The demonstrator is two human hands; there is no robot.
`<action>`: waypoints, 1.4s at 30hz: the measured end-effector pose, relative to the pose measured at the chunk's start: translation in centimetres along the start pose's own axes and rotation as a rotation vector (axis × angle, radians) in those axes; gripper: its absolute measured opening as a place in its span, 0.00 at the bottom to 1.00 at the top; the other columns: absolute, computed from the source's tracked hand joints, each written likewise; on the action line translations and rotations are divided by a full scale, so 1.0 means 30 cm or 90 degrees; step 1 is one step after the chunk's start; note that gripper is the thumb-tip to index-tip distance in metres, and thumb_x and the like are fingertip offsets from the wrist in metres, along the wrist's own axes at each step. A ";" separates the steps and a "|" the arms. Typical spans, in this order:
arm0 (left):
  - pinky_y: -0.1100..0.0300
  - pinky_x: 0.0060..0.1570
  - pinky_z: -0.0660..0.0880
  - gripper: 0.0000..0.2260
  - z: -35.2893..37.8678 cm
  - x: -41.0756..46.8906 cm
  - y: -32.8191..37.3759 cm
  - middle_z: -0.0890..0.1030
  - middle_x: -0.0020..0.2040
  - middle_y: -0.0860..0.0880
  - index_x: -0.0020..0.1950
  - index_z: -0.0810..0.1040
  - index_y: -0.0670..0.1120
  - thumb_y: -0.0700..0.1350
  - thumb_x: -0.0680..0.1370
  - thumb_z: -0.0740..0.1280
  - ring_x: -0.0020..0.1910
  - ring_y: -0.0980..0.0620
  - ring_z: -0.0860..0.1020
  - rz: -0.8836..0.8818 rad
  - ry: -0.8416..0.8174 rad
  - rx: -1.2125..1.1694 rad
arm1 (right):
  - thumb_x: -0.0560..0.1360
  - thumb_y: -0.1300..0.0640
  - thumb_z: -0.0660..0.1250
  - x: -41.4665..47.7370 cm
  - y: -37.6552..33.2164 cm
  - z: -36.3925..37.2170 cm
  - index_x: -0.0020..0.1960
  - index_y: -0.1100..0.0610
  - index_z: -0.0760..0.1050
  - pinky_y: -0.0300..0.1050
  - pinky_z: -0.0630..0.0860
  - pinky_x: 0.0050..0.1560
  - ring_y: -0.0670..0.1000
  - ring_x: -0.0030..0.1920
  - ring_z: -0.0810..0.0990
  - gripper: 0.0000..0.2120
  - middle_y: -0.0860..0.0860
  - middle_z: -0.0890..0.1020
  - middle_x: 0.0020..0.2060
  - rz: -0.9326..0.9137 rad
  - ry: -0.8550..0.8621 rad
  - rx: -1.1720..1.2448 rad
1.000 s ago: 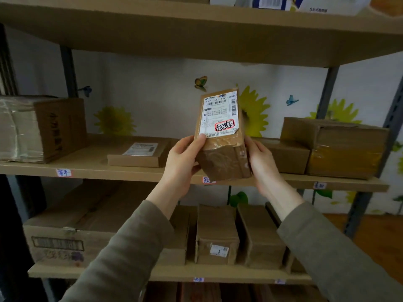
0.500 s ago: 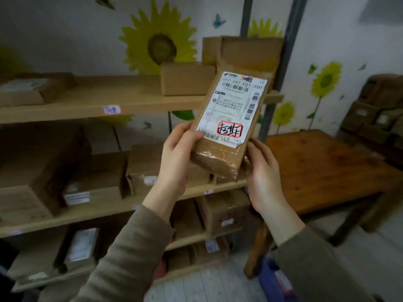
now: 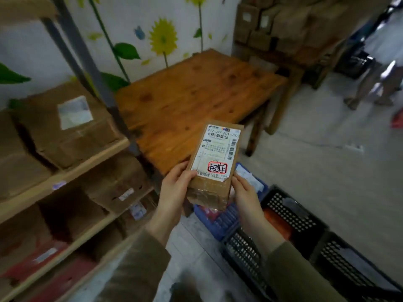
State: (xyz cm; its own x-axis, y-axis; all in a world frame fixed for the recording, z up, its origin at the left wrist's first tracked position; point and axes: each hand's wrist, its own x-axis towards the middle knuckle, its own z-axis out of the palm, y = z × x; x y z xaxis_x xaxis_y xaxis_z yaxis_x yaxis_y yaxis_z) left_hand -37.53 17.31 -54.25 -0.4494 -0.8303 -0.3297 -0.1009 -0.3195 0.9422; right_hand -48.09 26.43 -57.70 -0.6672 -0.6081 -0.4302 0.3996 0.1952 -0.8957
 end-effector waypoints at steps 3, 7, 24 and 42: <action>0.53 0.53 0.78 0.13 0.117 0.121 -0.121 0.80 0.55 0.47 0.61 0.76 0.47 0.46 0.77 0.64 0.53 0.50 0.79 -0.067 -0.050 0.067 | 0.81 0.50 0.55 0.098 0.070 -0.113 0.62 0.53 0.75 0.31 0.73 0.38 0.39 0.46 0.78 0.15 0.49 0.80 0.56 0.082 0.036 0.029; 0.50 0.58 0.76 0.06 0.253 0.294 -0.290 0.79 0.55 0.47 0.53 0.77 0.54 0.46 0.78 0.62 0.55 0.49 0.78 -0.111 -0.129 0.158 | 0.79 0.43 0.53 0.256 0.163 -0.201 0.59 0.50 0.76 0.34 0.77 0.34 0.41 0.39 0.83 0.19 0.46 0.83 0.46 0.174 0.088 0.121; 0.52 0.51 0.77 0.14 0.559 1.240 -1.336 0.78 0.59 0.44 0.65 0.71 0.45 0.42 0.80 0.59 0.53 0.47 0.78 -0.322 -0.342 0.423 | 0.79 0.57 0.60 1.304 1.030 -0.372 0.62 0.65 0.71 0.47 0.77 0.48 0.56 0.50 0.79 0.15 0.59 0.79 0.55 0.434 0.334 0.096; 0.52 0.63 0.71 0.15 0.770 1.702 -2.070 0.77 0.61 0.42 0.64 0.73 0.37 0.38 0.78 0.63 0.62 0.44 0.75 -0.153 -0.491 0.593 | 0.75 0.65 0.58 1.916 1.625 -0.551 0.61 0.63 0.66 0.59 0.74 0.60 0.62 0.59 0.76 0.14 0.60 0.76 0.60 0.421 0.559 0.001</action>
State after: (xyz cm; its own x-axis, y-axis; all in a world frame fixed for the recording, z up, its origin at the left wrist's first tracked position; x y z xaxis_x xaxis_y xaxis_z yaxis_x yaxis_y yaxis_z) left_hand -74.72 5.31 -128.22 -0.7067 -0.2072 -0.6765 -0.7052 0.2836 0.6498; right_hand -77.35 13.70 -127.94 -0.5360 0.3756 -0.7561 0.8433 0.2798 -0.4588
